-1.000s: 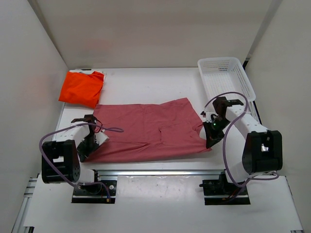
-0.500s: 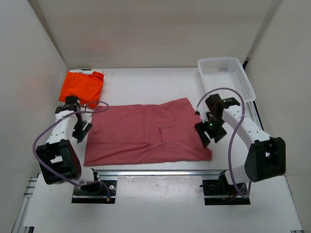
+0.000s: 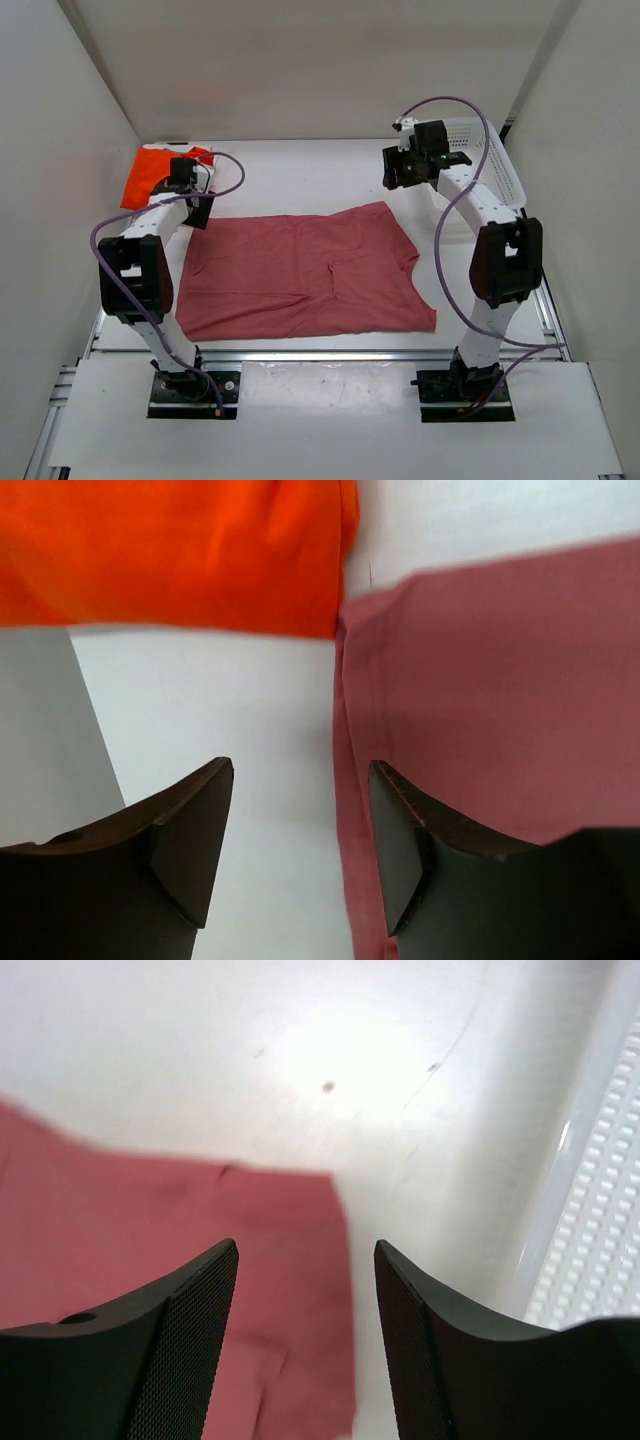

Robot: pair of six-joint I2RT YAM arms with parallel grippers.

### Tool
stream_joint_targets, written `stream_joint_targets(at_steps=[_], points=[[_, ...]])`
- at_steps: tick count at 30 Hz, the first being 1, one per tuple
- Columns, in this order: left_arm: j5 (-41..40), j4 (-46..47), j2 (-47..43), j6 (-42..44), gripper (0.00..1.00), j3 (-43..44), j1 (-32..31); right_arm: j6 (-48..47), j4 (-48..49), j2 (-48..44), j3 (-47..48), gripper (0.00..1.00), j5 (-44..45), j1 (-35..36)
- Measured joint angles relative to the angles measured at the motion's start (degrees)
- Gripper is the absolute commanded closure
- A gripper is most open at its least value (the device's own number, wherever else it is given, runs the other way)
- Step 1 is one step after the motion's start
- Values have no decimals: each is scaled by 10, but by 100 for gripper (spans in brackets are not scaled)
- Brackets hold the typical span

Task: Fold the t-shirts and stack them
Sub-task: Grap the side of the flattened tshirt furthest away from the robot with both arms

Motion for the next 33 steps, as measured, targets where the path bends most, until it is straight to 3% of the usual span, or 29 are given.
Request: stream_joint_targets(at_steps=[3, 10, 17, 25, 27, 30, 33], points=[[-10, 49, 6, -20, 32, 1, -26, 34, 73, 63, 12, 37, 21, -9], [-6, 103, 41, -67, 35, 10, -82, 78, 121, 218, 116, 37, 35, -10], [5, 112, 40, -105, 32, -32, -67, 93, 129, 230, 99, 31, 19, -7], [5, 110, 40, -119, 32, -64, -34, 88, 131, 210, 20, 32, -37, -9], [10, 108, 40, -125, 31, -62, -27, 85, 132, 203, 5, 35, -42, -9], [21, 106, 40, -139, 31, -53, -22, 79, 131, 201, 2, 48, -43, -6], [24, 107, 40, -158, 32, -52, -22, 74, 131, 201, -2, 79, -46, 4]])
